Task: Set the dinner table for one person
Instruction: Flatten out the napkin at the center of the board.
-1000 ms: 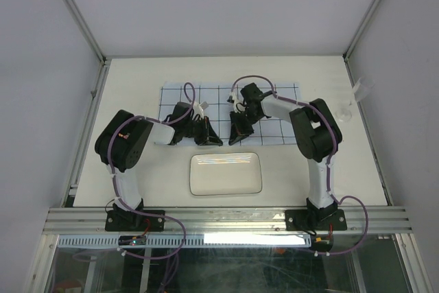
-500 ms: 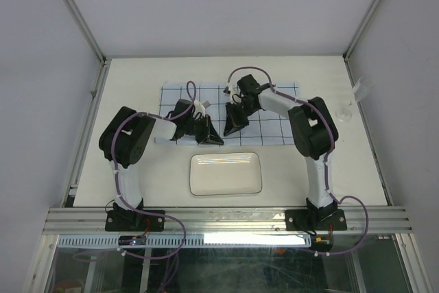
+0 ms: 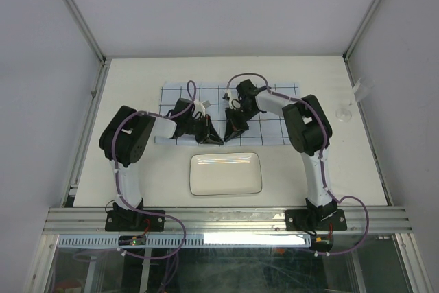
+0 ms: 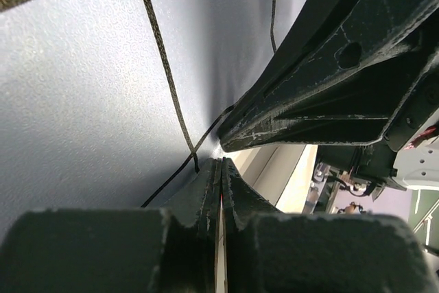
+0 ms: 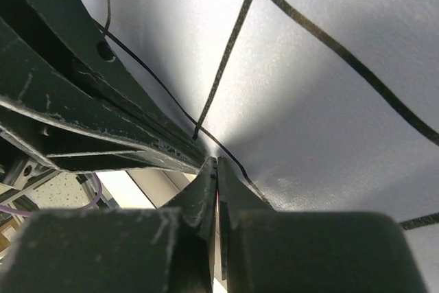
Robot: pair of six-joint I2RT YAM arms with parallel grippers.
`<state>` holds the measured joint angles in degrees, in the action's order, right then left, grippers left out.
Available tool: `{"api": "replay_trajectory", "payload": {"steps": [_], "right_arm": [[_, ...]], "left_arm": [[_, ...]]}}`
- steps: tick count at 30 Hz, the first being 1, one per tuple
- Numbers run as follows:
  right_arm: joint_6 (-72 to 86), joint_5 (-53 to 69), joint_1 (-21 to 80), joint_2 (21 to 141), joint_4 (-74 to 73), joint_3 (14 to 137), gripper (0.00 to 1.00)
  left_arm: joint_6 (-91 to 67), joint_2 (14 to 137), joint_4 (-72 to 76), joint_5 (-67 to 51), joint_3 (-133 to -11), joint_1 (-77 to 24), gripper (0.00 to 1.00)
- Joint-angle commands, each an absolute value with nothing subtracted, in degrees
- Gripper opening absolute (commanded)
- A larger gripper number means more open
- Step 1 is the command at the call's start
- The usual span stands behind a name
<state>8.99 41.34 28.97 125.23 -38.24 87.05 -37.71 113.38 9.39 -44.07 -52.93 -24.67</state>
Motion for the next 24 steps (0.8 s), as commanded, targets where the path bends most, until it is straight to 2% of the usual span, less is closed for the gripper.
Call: {"api": "replay_trajectory", "payload": {"steps": [1, 14, 24], "right_arm": [[5.72, 34.38, 27.41, 124.2, -44.97, 88.39, 0.0], [2.61, 17.96, 24.04, 122.31, -54.83, 86.37, 0.0], [2.46, 11.76, 20.62, 119.77, -57.01, 85.35, 0.0]], "left_arm": [[-32.71, 115.09, 4.33, -37.91, -52.38, -22.51, 0.01], [-28.38, 112.37, -4.84, -33.92, -52.16, -18.8, 0.01], [-25.86, 108.54, -9.41, -30.43, -49.19, -15.05, 0.02]]}}
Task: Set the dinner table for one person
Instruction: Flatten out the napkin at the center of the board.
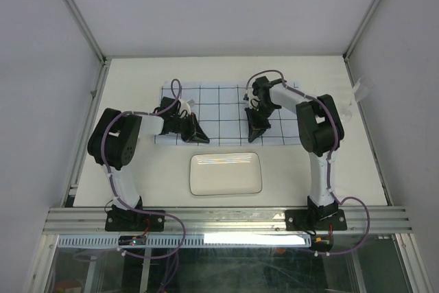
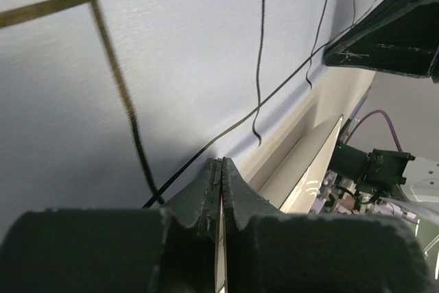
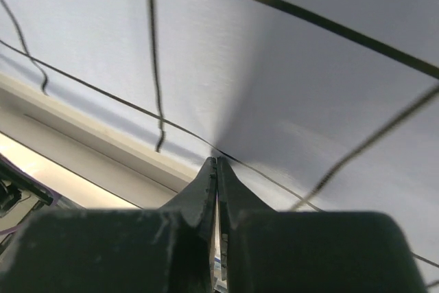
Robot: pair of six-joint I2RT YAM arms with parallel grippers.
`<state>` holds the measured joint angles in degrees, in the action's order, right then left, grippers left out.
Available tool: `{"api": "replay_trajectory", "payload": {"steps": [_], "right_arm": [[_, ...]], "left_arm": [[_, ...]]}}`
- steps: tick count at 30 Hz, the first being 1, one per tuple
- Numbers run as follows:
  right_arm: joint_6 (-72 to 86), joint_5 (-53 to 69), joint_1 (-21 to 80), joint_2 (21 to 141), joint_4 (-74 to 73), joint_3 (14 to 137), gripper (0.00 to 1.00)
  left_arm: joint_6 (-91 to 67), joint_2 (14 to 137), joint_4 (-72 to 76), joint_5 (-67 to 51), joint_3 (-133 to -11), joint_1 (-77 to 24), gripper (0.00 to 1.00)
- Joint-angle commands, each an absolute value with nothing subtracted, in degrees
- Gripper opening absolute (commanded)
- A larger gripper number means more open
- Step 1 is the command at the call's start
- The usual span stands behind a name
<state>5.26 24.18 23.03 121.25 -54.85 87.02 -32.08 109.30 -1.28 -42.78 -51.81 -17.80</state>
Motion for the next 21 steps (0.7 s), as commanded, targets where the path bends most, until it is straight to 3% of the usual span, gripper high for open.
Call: {"api": "replay_trajectory", "payload": {"steps": [1, 21], "right_arm": [[2.42, 11.52, 20.39, 119.57, -56.99, 85.34, 0.0], [5.25, 0.05, 15.21, 119.32, -58.45, 80.61, 0.0]], "left_arm": [[-25.53, 108.4, -9.97, -29.74, -48.95, -14.69, 0.02], [-24.44, 103.44, -18.11, -18.97, -47.76, -12.22, 0.01]]}}
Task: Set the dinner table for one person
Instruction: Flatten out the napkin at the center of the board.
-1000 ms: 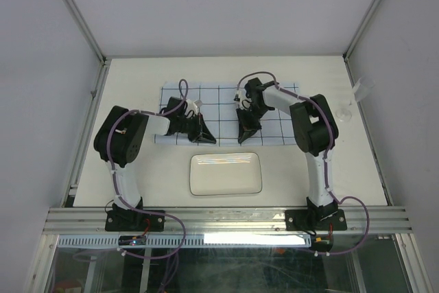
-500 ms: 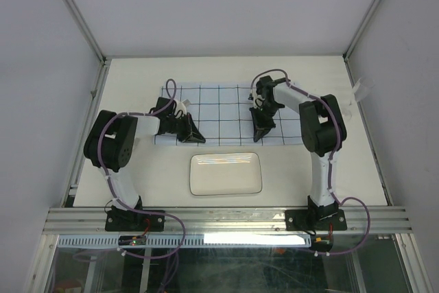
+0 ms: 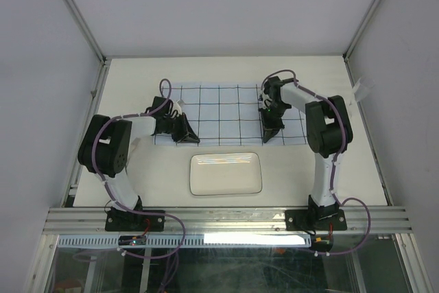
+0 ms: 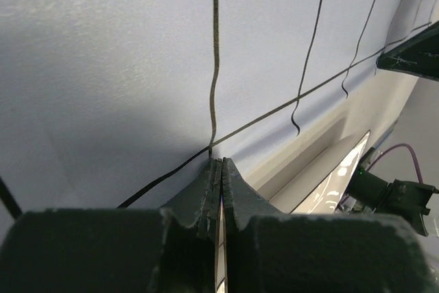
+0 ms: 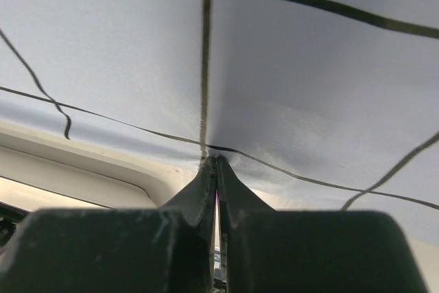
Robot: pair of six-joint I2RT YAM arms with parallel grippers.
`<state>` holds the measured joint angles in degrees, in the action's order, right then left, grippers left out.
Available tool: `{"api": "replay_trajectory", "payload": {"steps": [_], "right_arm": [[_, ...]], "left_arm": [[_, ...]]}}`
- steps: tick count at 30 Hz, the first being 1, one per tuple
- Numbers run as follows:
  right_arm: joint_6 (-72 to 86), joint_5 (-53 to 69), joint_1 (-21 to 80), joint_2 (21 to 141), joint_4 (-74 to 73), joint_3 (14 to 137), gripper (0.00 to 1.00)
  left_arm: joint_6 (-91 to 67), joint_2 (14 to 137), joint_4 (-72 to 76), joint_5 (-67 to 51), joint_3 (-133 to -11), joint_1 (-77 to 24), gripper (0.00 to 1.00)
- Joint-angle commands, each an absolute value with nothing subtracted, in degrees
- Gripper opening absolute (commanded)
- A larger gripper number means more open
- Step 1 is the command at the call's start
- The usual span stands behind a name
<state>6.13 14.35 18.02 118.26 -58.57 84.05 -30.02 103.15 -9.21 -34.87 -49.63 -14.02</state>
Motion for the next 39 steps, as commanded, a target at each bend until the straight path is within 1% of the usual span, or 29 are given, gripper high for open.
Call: {"api": "replay_trajectory", "payload": {"steps": [1, 5, 13, 24, 29, 39], "right_arm": [[5.6, -0.52, 14.9, 119.21, -58.41, 80.17, 0.0], [6.55, -2.78, 13.39, 118.78, -57.89, 78.49, 0.0], [8.9, -9.23, 10.21, 118.12, -56.71, 75.57, 0.0], [11.13, -14.93, 7.35, 115.9, -57.28, 76.64, 0.0], [11.26, -16.67, 7.05, 115.81, -57.21, 76.49, 0.0], [11.37, -17.51, 6.42, 115.78, -57.03, 76.37, 0.0]], "left_arm": [[-24.43, 103.18, -18.51, -18.26, -47.7, -12.21, 0.01], [-24.52, 102.28, -19.62, -15.53, -47.33, -11.62, 0.01], [-25.05, 98.7, -20.45, -13.84, -47.16, -9.6, 0.01], [-24.46, 96.86, -25.49, -9.84, -48.39, -8.81, 0.02], [-24.34, 97.33, -29.79, -5.25, -50.29, -8.8, 0.04], [-25.24, 96.7, -35.84, 3.78, -53.3, -8.89, 0.04]]}}
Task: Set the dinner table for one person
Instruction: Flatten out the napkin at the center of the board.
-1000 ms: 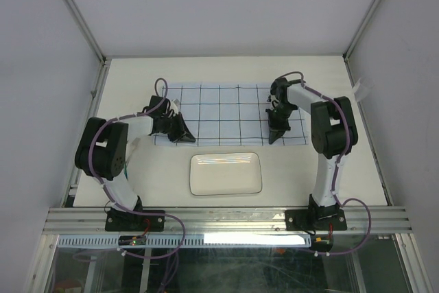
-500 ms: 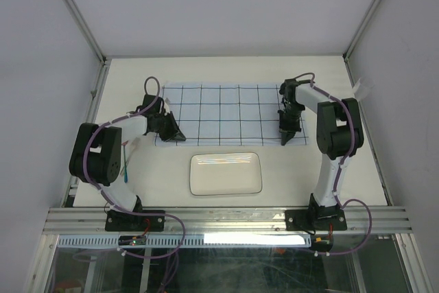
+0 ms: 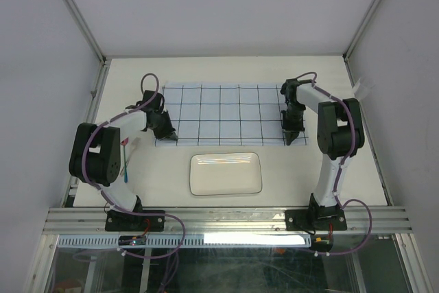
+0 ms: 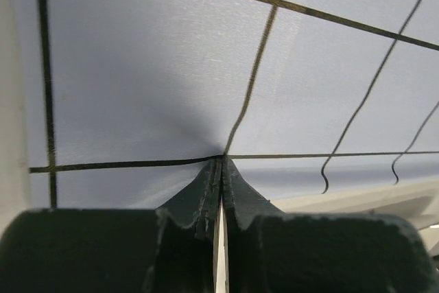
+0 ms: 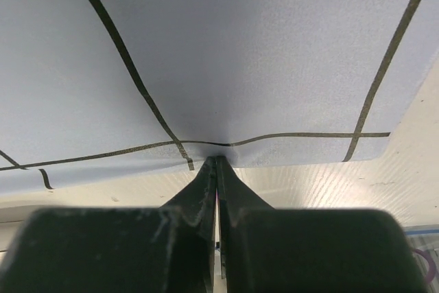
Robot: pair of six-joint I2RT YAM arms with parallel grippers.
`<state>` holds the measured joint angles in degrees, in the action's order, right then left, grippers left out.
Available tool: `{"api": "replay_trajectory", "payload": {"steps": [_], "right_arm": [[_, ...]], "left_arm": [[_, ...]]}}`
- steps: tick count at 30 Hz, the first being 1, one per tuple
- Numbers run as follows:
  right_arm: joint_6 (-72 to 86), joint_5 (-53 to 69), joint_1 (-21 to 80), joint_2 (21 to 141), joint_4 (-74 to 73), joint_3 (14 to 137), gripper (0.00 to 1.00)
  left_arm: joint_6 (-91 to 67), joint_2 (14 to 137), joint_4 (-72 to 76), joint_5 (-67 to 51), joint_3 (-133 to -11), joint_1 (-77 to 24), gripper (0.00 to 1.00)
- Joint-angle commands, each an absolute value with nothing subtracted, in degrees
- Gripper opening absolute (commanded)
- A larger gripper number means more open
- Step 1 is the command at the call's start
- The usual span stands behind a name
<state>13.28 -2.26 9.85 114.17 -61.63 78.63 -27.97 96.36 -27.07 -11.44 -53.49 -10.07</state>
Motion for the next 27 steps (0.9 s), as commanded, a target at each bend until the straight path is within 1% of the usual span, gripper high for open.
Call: {"api": "replay_trajectory", "payload": {"steps": [1, 8, 13, 17, 21, 27], "right_arm": [[11.42, -17.5, 6.46, 115.71, -57.02, 76.43, 0.0], [12.35, -19.17, 6.52, 113.29, -57.48, 79.06, 0.0], [12.22, -23.9, 6.52, 108.65, -59.17, 85.12, 0.0], [12.59, -22.76, 6.7, 104.67, -58.91, 90.29, 0.0], [12.74, -20.95, 7.6, 103.0, -58.52, 93.11, 0.0], [11.08, -21.96, 9.56, 104.18, -57.46, 94.86, 0.0]], "left_arm": [[-25.42, 96.11, -36.69, 5.25, -53.86, -8.76, 0.04], [-26.99, 88.52, -40.58, 13.76, -57.94, -8.87, 0.03], [-27.97, 80.27, -40.8, 17.08, -60.48, -8.81, 0.04], [-27.76, 74.55, -40.23, 19.04, -61.79, -8.83, 0.05], [-27.59, 72.91, -38.76, 14.92, -61.19, -8.88, 0.06], [-29.12, 76.11, -28.16, 3.06, -53.27, -9.25, 0.06]]}}
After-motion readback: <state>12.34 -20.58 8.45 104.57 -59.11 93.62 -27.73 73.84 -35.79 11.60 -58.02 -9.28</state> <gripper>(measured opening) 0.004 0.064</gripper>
